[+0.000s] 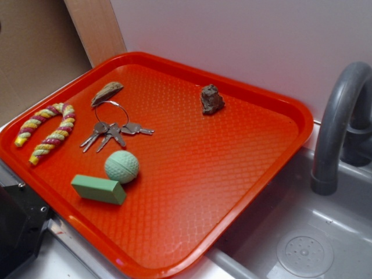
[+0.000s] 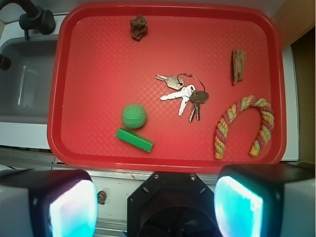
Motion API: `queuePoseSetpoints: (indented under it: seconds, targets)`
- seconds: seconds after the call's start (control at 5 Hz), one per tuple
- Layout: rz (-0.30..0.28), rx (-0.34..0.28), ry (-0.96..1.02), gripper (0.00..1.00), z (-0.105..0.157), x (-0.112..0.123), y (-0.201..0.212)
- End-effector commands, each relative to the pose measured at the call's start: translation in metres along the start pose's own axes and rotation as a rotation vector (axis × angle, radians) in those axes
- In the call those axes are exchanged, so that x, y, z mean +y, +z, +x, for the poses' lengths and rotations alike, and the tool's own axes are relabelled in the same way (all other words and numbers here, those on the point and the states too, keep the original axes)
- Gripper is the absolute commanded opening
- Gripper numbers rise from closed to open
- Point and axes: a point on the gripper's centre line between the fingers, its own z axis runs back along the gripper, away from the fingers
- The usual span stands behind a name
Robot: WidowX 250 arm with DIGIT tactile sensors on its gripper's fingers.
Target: Grab the silver keys.
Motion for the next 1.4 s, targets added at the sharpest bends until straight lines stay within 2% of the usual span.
queuePoseSetpoints:
  seconds: [0.0, 0.2, 0.4, 0.6, 0.8, 1.0, 1.2]
  targets:
    - [0.0, 0.0, 0.0, 1.0, 0.0, 0.0, 0.0]
    - [-0.028, 0.001, -0.173, 1.0, 0.046, 0.037, -0.009]
    - [-0.083, 0.016, -0.417, 1.0, 0.083, 0.068, -0.029]
    - [-0.081, 0.115, -0.665, 1.0, 0.096, 0.084, -0.077]
    - [0.01, 0.187, -0.902, 1.0, 0.1, 0.059, -0.127]
    - [-0.061, 0.177, -0.978, 1.0, 0.097, 0.042, -0.17]
    - [-0.047, 0.165, -0.968, 1.0, 0.108, 0.029, -0.202]
